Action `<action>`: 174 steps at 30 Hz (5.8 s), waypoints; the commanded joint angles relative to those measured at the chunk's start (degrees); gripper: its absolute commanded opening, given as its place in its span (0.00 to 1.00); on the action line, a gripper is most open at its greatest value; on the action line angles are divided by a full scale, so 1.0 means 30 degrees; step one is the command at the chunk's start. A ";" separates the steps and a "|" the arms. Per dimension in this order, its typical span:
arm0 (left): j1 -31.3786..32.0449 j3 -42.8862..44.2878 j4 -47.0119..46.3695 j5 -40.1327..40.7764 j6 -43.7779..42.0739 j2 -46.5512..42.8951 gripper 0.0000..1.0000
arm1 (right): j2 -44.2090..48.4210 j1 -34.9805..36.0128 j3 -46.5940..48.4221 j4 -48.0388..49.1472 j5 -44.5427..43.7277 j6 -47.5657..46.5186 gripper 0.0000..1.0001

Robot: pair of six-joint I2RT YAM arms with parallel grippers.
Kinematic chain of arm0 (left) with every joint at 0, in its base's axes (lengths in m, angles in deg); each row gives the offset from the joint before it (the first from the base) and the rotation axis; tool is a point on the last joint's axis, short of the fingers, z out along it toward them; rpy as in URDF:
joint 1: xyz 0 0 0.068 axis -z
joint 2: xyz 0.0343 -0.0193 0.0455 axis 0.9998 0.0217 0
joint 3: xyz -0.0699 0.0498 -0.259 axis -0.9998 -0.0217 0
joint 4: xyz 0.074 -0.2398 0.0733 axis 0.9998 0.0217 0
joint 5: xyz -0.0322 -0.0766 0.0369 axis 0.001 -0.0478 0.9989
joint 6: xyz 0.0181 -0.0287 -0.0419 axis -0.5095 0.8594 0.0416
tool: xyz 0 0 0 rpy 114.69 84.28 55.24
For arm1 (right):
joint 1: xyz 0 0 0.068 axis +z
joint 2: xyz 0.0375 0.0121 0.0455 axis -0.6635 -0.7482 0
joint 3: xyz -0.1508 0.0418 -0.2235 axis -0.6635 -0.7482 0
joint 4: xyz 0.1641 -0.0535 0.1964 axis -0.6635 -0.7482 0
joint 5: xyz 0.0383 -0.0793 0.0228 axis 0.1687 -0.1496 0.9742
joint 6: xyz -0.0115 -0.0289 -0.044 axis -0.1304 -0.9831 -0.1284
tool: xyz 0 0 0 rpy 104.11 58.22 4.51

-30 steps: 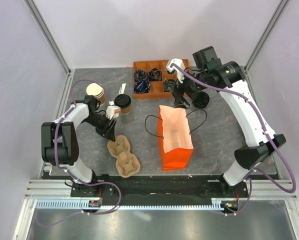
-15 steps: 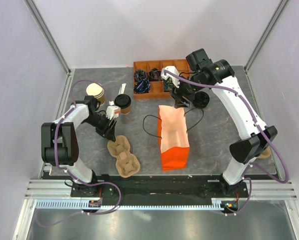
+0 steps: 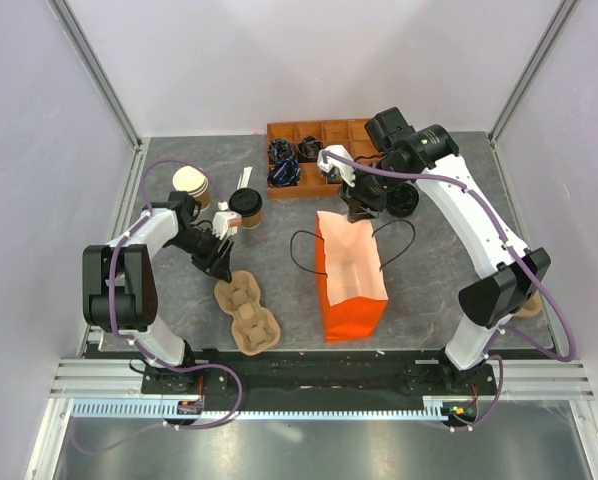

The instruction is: Pack the takeout coffee

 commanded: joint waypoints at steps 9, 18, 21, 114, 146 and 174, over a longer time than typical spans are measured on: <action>0.0010 -0.0507 -0.0546 -0.0022 -0.1093 -0.0746 0.52 | 0.0391 0.0132 0.1110 -0.0602 0.0284 0.0017 0.00; -0.0019 -0.0742 -0.0810 -0.0574 -0.1183 -0.1446 0.23 | 0.1416 0.0279 0.1140 -0.0046 0.0138 0.0719 0.00; -0.0019 -0.0683 -0.0694 -0.1161 -0.0802 -0.2617 0.10 | 0.1884 0.0338 0.1054 0.0217 0.0137 0.1042 0.00; 2.4413 1.6250 0.4579 1.7117 -0.5491 -0.5522 0.02 | 0.3877 0.3413 -0.0119 0.2563 -0.1035 0.6169 0.00; 2.4971 1.0978 0.3234 1.4453 0.0429 -0.4085 0.03 | 0.5049 0.4235 -0.2404 0.1361 0.1132 0.6345 0.00; 2.4589 1.1213 0.1182 1.3102 -0.0713 -0.5287 0.52 | 0.5695 0.4264 -0.4194 0.3002 0.0196 0.6577 0.00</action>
